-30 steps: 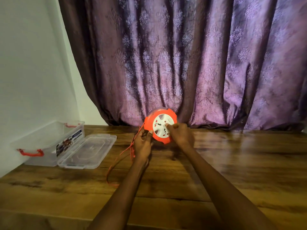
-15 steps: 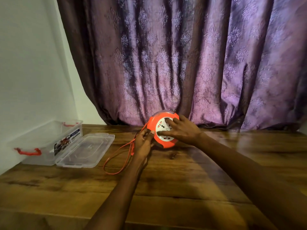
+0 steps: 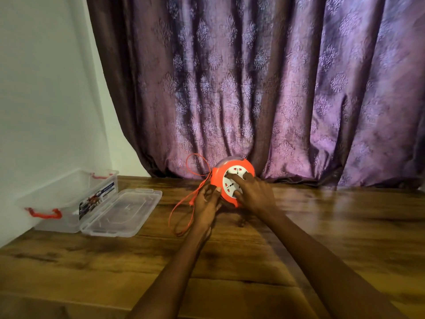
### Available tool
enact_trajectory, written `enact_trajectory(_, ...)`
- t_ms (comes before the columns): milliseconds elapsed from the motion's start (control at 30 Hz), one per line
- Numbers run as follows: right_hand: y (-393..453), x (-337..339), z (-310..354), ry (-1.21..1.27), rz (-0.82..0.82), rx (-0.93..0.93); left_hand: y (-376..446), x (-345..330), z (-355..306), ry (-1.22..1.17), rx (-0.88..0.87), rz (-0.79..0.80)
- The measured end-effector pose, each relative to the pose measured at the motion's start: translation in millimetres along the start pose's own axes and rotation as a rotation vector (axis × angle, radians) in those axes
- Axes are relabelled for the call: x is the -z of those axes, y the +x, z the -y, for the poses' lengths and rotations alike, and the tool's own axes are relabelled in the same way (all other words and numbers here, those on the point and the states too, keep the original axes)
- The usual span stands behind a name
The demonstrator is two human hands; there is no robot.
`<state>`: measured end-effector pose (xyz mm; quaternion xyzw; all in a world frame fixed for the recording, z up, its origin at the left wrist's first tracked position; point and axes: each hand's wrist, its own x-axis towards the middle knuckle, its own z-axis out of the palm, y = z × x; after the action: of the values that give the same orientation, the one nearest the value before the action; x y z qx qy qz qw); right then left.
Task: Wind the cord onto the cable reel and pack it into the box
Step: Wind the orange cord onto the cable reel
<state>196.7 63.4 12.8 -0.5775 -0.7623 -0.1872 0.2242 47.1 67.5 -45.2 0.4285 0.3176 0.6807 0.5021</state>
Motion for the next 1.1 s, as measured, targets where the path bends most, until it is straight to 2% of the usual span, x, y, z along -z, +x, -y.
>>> enact_trajectory(100,0,-2,-7,0.004,-0.01,-0.046,1,6,5,0.185,0.103,0.079)
enact_trajectory(200,2,-2,-17,-0.085,-0.035,-0.07,-2,7,7,0.435,0.035,0.141)
enact_trajectory(300,4,2,-27,-0.153,-0.037,-0.059,-6,5,-5,0.53,-0.227,0.052)
enact_trajectory(400,3,8,-37,-0.219,-0.054,-0.004,-2,12,-26,0.745,-0.624,-0.108)
enact_trajectory(467,3,13,-41,-0.254,-0.064,0.045,3,17,-36,0.816,-0.708,-0.11)
enact_trajectory(600,1,21,-40,-0.283,-0.101,0.128,5,22,-35,0.785,-0.511,0.09)
enact_trajectory(700,0,24,-36,-0.303,-0.112,0.156,6,25,-30,0.775,-0.472,0.137)
enact_trajectory(833,-1,26,-32,-0.323,-0.09,0.198,6,26,-28,0.621,-0.336,0.261)
enact_trajectory(1000,-4,26,-33,-0.304,-0.066,0.181,4,20,-32,0.476,-0.111,0.215)
enact_trajectory(1100,-7,24,-33,-0.289,-0.056,0.161,2,18,-36,0.475,-0.128,0.176)
